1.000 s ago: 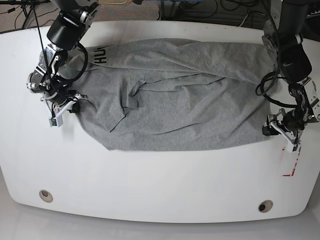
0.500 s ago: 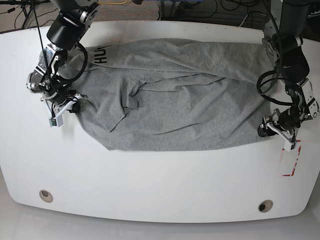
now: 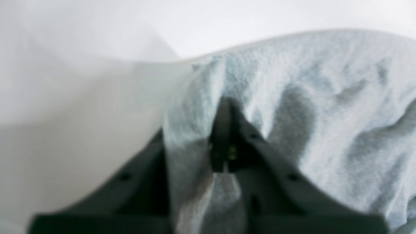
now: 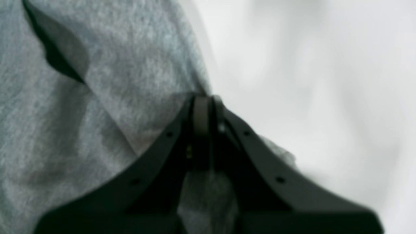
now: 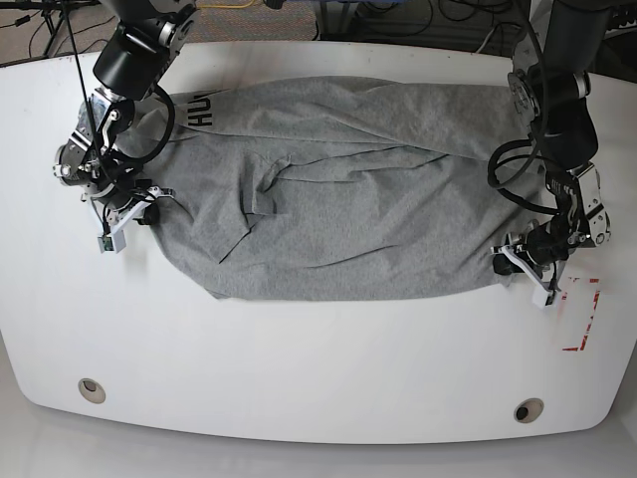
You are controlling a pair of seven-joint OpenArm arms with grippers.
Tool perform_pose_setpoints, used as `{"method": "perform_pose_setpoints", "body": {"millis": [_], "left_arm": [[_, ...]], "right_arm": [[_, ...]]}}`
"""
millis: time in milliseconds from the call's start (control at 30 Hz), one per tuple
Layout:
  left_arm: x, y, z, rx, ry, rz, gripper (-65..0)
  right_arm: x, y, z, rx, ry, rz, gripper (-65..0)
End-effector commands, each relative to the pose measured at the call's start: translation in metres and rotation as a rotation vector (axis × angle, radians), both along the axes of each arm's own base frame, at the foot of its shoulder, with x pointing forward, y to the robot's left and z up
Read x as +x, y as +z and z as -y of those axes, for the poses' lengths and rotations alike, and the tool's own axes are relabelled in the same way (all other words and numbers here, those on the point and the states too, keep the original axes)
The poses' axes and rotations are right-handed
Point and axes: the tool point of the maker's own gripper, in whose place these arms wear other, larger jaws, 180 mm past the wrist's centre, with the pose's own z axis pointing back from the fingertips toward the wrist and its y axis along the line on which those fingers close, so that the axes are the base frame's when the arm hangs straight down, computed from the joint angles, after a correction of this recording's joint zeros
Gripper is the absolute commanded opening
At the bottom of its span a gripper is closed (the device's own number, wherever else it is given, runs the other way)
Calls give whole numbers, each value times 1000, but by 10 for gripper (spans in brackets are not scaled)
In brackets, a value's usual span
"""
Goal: Fold the T-shirt properly
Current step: 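Move the left gripper along the shirt and grasp its edge, then lift the shirt with both grippers and swing it toward the robot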
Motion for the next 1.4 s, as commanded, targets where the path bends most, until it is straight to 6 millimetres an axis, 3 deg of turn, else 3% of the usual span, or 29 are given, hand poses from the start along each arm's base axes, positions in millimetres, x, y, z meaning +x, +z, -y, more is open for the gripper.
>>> {"method": "perform_pose_setpoints", "body": {"millis": [0, 100, 367, 633, 700, 1000, 1133, 1367], "left_arm": [[7, 9, -6, 24, 0, 16, -650], [9, 14, -7, 33, -8, 32, -650], [27, 79, -18, 176, -47, 181, -650], [35, 168, -17, 360, -111, 359, -650], [39, 198, -16, 404, -110, 417, -650], [46, 287, -21, 518, -69, 566, -650], [50, 327, -22, 542, -42, 638, -650], [55, 405, -37, 582, 22, 779, -650]], "right_arm": [[10, 20, 10, -53, 5, 41, -642], [16, 32, 6, -81, 32, 69, -644], [32, 72, -3, -208, 134, 135, -644], [44, 132, 15, -351, 133, 211, -644], [48, 143, 19, -374, 127, 219, -644], [65, 207, 36, -479, 96, 325, -644], [73, 247, 54, -547, 63, 357, -644], [95, 322, 58, -666, 66, 450, -644]]}}
